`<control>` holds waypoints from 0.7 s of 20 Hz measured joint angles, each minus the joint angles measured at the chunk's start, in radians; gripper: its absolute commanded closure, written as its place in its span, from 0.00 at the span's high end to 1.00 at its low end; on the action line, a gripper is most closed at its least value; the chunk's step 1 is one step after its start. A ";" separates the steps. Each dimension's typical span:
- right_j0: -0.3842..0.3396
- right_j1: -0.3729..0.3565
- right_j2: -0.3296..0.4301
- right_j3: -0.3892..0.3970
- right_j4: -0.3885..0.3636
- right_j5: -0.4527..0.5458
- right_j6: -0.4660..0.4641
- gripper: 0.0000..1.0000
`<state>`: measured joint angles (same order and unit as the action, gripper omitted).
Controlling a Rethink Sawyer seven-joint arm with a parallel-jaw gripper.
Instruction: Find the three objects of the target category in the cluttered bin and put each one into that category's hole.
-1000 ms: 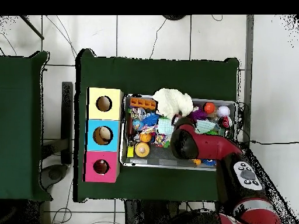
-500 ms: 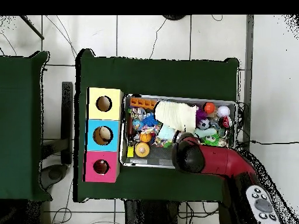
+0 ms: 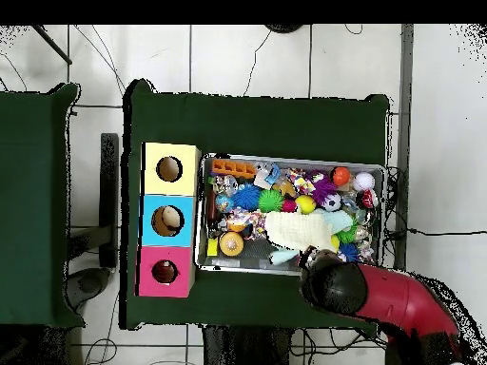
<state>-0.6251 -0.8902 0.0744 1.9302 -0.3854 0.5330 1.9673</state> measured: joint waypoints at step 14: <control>-0.039 -0.018 0.017 0.020 -0.002 0.001 0.000 0.00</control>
<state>-0.6638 -0.9082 0.0917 1.9499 -0.3877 0.5340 1.9673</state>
